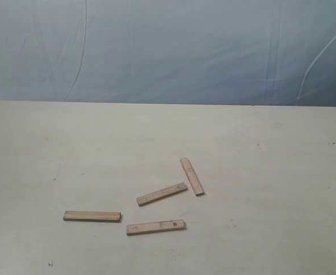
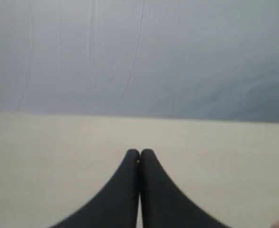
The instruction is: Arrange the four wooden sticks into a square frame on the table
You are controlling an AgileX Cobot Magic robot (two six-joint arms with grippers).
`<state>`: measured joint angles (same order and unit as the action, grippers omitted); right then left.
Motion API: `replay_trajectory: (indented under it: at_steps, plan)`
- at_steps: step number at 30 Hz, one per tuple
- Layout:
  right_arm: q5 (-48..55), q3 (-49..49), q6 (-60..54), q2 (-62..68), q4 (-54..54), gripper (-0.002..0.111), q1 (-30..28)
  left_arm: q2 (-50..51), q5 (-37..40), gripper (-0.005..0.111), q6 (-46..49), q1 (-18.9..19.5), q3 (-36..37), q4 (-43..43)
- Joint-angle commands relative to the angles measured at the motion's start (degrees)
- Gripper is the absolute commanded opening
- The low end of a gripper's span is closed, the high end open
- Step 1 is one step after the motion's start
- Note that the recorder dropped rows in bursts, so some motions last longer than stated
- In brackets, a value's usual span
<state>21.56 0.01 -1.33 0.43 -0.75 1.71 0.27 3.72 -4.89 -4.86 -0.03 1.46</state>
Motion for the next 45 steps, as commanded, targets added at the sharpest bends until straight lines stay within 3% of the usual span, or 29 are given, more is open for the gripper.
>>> replay_trajectory:
  at_steps: [1,3,7,11,19,22,26,31,34,40,42,45]
  plan:
    - [-0.6,0.0,-0.2,-0.4,0.0,-0.001,-0.6,-0.3,-17.3,0.000,-0.3,0.2,0.0,0.4]
    - [-0.6,0.0,-0.2,-0.4,0.0,-0.001,-0.6,-0.3,-25.5,0.000,-3.4,0.2,0.0,0.4]
    - [-0.6,0.0,-0.2,-0.4,0.0,-0.001,-0.6,-0.3,-40.4,0.000,-29.1,0.2,0.0,1.8]
    - [-0.6,0.0,-0.2,-0.4,0.0,-0.001,-0.6,-0.1,-55.0,0.000,-25.8,0.2,-2.3,2.3]
    - [-0.8,0.0,-0.1,-0.4,0.1,-0.001,-0.6,17.2,-54.6,0.000,-21.0,0.2,-24.4,8.6]
    - [-0.8,0.0,-0.1,-0.4,0.1,-0.001,-0.6,25.2,-43.4,0.000,-20.3,0.2,-32.3,15.3]
    - [-0.8,0.0,-0.1,-0.4,0.1,-0.001,-0.6,37.5,-17.4,0.000,-21.3,-0.1,-41.8,27.0]
    - [-0.8,0.0,-0.1,-0.4,0.1,-0.001,-0.6,51.8,7.3,0.000,-19.6,-4.6,-50.0,29.9]
    - [-0.8,0.0,-0.1,-0.4,0.1,-0.001,-0.6,60.8,21.4,0.000,-9.8,-10.2,-55.7,26.9]
    - [-0.6,0.0,-0.1,-0.4,0.1,-0.001,-0.6,76.5,47.0,0.000,27.1,-18.5,-67.6,3.0]
    - [-0.6,0.0,-0.1,-0.4,0.1,-0.001,-0.6,80.5,51.5,0.000,36.1,-20.2,-68.8,-1.5]
    - [-0.6,0.0,-0.1,-0.4,0.1,-0.001,-0.6,85.9,52.9,0.001,44.9,-22.1,-68.8,-1.5]
